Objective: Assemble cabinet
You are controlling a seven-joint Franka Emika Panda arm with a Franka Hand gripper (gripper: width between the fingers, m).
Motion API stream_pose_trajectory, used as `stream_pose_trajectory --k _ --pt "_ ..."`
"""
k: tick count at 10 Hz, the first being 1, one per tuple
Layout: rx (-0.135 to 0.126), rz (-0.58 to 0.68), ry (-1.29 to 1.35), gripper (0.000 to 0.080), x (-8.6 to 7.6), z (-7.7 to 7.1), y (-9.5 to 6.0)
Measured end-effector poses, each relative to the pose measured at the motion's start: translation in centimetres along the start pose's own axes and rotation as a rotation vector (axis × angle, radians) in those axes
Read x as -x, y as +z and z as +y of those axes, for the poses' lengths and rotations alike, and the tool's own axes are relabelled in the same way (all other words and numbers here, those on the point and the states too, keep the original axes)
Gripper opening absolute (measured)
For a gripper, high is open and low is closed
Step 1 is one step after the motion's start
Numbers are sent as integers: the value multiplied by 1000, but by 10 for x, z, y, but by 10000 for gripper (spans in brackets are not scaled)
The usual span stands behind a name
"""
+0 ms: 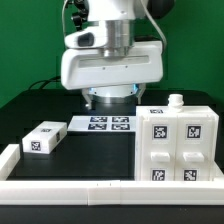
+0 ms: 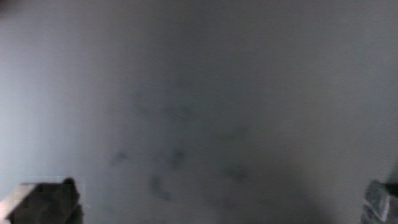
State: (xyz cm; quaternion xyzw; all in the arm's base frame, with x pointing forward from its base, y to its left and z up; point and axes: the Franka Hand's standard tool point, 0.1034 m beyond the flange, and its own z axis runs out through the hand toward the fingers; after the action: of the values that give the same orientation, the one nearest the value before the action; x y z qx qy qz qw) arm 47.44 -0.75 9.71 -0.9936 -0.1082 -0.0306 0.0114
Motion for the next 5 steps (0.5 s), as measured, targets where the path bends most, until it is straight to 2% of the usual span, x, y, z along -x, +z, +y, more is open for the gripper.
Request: stream_pose_trajectory --k 1,3,4,5 --pt "-3 -1 -11 797 -1 -4 1" --pt "-8 0 150 797 -1 -5 1" --pt "-10 -5 202 797 1 -3 3" --pt "-12 -15 258 797 8 7 7"
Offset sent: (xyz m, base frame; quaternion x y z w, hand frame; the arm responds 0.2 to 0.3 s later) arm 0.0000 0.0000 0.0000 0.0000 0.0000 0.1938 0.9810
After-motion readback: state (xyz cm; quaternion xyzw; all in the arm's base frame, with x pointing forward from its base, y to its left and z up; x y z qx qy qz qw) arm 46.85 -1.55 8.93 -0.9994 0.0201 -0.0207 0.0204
